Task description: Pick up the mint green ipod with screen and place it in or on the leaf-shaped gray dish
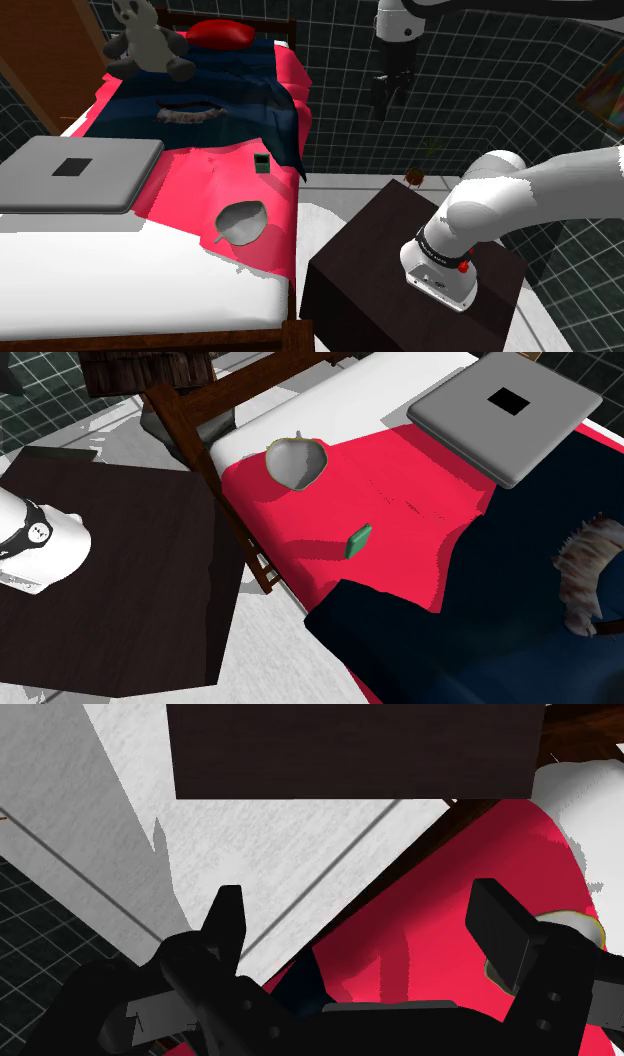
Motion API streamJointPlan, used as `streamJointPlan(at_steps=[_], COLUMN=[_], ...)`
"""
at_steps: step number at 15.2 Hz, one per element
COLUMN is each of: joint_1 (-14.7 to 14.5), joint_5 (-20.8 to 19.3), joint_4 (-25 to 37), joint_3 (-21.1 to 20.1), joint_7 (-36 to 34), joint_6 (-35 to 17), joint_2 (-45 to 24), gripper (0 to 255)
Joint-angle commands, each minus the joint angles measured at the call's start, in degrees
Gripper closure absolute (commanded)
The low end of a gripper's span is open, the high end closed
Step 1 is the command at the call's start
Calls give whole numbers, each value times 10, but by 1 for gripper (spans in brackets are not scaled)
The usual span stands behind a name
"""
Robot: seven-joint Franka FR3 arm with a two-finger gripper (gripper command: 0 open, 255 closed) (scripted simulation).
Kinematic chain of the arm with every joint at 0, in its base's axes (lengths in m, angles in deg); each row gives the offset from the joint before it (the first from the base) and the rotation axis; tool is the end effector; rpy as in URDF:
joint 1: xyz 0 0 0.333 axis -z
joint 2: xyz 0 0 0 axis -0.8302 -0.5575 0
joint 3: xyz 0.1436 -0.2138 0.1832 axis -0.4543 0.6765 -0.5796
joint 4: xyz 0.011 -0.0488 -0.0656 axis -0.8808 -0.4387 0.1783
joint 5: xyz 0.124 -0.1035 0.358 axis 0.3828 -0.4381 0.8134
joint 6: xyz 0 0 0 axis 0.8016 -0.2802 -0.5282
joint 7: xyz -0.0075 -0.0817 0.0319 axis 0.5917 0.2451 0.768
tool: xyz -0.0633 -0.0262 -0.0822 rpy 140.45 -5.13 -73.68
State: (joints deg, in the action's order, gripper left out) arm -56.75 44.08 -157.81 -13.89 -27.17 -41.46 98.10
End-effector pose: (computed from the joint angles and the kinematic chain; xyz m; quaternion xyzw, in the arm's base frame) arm 0.2971 0.0046 0.5484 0.9945 0.0056 -0.0970 0.0381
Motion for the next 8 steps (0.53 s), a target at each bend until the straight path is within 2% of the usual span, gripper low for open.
streamJointPlan(at_steps=[1, 8], joint_1=[0, -2], joint_5=[0, 22], joint_4=[0, -27], joint_3=[0, -21], joint_7=[0, -48], joint_6=[0, -146], joint_2=[0, -102], gripper=[0, 0])
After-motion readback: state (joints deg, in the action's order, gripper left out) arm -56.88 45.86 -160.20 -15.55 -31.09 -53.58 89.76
